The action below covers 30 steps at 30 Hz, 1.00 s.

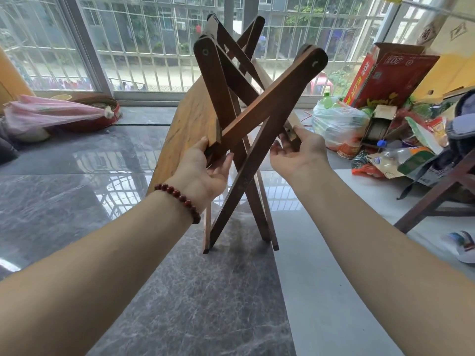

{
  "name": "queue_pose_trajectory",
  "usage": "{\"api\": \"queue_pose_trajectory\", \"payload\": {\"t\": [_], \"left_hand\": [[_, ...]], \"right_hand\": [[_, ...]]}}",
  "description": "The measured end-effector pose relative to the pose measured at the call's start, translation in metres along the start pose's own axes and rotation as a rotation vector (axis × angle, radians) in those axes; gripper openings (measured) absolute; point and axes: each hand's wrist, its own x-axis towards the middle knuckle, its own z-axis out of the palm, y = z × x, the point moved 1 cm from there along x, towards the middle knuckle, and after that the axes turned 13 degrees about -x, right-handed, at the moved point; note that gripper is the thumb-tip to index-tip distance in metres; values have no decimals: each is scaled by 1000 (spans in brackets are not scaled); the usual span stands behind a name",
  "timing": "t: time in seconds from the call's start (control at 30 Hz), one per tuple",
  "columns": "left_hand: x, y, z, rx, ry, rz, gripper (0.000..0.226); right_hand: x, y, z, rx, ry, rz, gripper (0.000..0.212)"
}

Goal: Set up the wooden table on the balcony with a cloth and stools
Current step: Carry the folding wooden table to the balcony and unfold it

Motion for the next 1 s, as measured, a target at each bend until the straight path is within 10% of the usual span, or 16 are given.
{"api": "queue_pose_trajectory", "payload": {"t": [1.0], "left_hand": [[-30,12,27,-10,6,127,25]], "right_hand": [[-18,-24,8,86,29,-12,10]]}}
